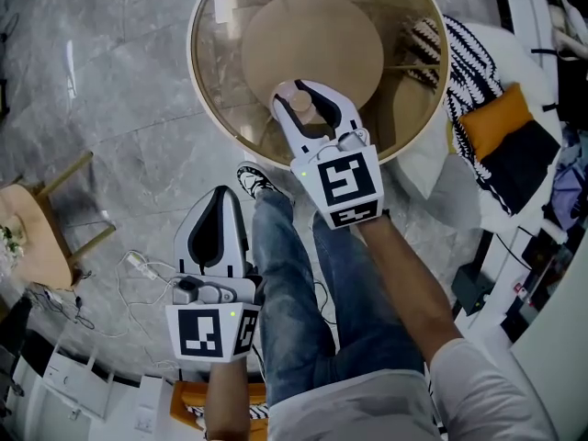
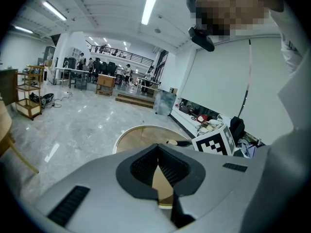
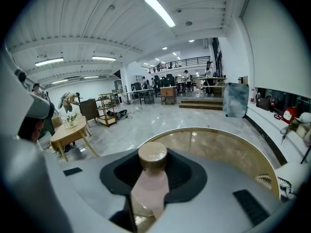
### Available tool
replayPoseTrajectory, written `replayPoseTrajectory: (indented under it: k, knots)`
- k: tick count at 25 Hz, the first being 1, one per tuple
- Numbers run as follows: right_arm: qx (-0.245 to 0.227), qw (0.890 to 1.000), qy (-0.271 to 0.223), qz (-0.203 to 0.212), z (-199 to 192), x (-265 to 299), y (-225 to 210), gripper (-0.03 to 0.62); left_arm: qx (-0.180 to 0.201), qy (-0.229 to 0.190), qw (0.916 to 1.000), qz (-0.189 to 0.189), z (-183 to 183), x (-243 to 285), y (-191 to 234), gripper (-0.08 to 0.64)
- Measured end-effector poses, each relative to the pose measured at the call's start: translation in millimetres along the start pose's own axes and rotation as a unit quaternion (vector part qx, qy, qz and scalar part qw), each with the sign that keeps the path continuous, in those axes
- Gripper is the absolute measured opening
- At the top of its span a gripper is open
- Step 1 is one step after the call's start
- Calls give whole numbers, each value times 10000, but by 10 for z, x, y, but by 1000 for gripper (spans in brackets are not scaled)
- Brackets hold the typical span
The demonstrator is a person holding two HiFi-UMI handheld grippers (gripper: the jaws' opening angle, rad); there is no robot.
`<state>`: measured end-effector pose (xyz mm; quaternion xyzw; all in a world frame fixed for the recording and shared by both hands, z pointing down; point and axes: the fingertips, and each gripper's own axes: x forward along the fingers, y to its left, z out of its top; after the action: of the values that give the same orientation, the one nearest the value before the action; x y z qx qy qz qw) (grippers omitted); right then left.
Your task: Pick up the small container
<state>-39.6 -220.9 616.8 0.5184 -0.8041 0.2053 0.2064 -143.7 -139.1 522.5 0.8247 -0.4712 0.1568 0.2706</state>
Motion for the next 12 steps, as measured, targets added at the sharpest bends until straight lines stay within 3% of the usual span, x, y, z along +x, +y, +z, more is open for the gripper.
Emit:
replayPoseTrajectory:
  k: [12]
  knots:
    - [-93,9999,-34,55,108,-229,12,137,78,-66,9999,-34,124,-69,-131,17]
